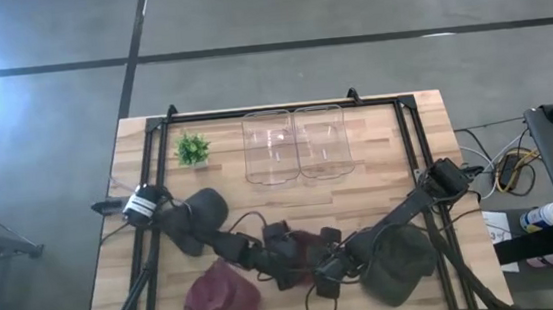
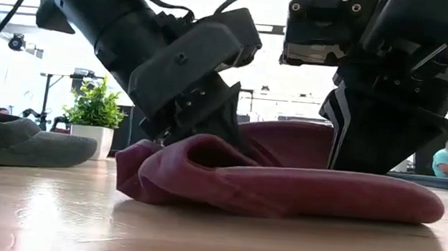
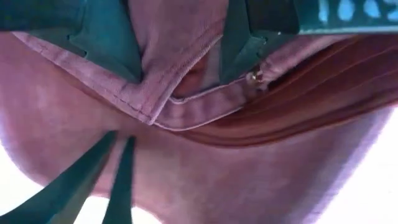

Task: Pick & Place hat
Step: Put the right red cap into the right transparent bin

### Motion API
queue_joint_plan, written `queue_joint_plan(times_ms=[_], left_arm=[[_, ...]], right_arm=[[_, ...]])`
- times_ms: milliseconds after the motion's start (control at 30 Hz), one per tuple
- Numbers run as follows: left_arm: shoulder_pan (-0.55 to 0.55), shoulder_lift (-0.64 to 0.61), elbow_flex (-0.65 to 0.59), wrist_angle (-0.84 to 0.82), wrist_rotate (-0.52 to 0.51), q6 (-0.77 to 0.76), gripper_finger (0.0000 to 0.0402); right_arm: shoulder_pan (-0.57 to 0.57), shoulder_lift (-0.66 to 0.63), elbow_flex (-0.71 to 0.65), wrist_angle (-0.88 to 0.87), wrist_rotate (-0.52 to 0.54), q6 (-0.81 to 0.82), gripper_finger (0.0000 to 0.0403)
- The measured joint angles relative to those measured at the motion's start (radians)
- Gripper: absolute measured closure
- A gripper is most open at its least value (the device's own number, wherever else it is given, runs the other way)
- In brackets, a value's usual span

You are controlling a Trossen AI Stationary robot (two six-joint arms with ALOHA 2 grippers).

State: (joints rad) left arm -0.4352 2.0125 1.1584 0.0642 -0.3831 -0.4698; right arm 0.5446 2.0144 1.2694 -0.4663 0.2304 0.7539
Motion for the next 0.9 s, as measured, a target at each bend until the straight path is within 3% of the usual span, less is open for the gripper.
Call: queue_joint_plan(times_ms=[400,533,900], left_arm=[[-0.025,-0.228,0.0,-0.342,-0.012,-0.065,0.0191],[-0.05,-0.244,-0.011,-0.462,-0.011,-0.061,0.0191],[-0.014,-0.209,-0.203,-0.231,-0.027,0.023,0.0191]], right_arm=[[0.001,-0.022,0.0,-0.003,-0.014,-0.015,0.0359],[0.003,-0.043,0.016,-0.013,-0.016,-0.047,0.0359],[0.013,-0.065,0.116,-0.071,-0.059,-0.131,0.0359]])
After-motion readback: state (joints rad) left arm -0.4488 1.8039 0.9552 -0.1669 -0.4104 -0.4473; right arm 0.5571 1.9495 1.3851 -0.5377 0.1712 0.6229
